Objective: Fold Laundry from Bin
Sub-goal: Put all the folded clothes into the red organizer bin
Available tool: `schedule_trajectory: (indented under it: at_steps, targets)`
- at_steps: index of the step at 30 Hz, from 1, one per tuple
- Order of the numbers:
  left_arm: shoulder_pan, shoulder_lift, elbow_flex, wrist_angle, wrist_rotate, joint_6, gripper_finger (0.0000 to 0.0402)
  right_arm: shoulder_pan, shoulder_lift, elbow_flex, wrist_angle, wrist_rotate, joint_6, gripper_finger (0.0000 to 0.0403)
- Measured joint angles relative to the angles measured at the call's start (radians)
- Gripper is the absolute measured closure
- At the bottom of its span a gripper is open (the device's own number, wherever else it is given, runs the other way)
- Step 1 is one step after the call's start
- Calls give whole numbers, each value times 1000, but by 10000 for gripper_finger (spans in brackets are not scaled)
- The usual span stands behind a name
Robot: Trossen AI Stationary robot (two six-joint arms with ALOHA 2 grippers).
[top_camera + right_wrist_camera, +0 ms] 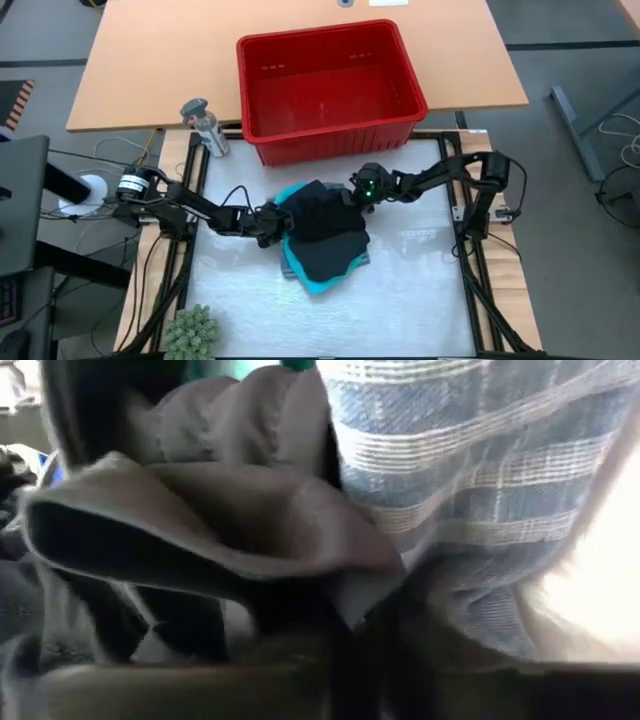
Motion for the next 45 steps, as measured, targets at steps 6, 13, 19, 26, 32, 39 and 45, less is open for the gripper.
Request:
schedule_trajectory:
  at_steps: [6, 13, 19, 26, 32, 39, 45]
  targets:
    - [20, -65, 6, -36, 8, 45, 366, -18, 1, 23, -6, -53, -7, 372]
    - [75, -196, 5, -76, -9, 21, 366, -43, -78, 40, -40, -71, 18, 372]
    - [121, -240, 23, -50, 39, -82, 366, -60, -178, 82, -138, -90, 35, 372]
    - [164, -244, 166, -66, 115, -85, 366, -59, -276, 189, -370, -118, 1, 372]
    - [197, -245, 290, -107, 168, -66, 366, -100, -350, 290, -575, -166, -73, 372]
    - [248, -246, 391, -108, 184, -59, 366, -179, -432, 429, -835, -192, -192, 372]
    - [282, -246, 512, -119, 207, -13, 366, -233, -447, 573, -949, -252, -235, 372]
